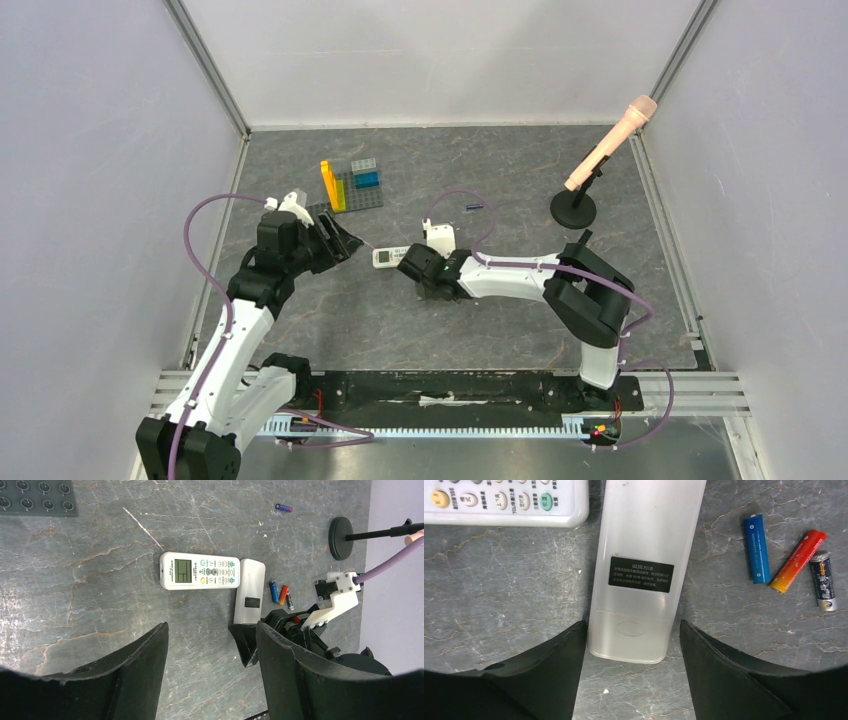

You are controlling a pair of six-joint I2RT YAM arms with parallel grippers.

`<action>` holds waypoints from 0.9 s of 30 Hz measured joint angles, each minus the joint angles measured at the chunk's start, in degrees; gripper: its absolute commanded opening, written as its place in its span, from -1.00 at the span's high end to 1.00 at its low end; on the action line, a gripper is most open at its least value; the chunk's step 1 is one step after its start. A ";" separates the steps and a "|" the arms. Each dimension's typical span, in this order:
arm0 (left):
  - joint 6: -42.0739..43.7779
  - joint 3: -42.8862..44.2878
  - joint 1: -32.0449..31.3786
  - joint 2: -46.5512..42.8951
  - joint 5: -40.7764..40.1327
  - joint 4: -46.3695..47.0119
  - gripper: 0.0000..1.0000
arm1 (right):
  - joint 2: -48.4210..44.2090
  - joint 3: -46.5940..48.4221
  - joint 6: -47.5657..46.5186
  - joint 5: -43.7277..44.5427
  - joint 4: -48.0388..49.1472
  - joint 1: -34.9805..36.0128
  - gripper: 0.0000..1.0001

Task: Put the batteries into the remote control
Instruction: Pick up the remote control from the center of the board.

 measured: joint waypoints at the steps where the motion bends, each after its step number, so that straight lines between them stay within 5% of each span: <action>1: 0.00 0.00 0.00 0.02 0.02 0.00 -0.40 | 0.02 0.00 0.24 -0.26 0.07 -0.07 -0.13; 6: 0.02 0.00 0.00 0.02 0.35 0.04 -0.40 | -0.76 -1.31 0.20 -1.31 1.42 -0.66 0.29; 12: 0.00 -1.31 0.00 0.31 3.82 1.60 -0.39 | -6.19 -8.04 -2.67 -4.28 6.75 -2.40 0.56; 27: -4.94 -5.62 -3.56 7.02 19.85 16.85 -0.39 | -27.28 -16.33 -22.60 -16.17 20.61 -3.13 0.54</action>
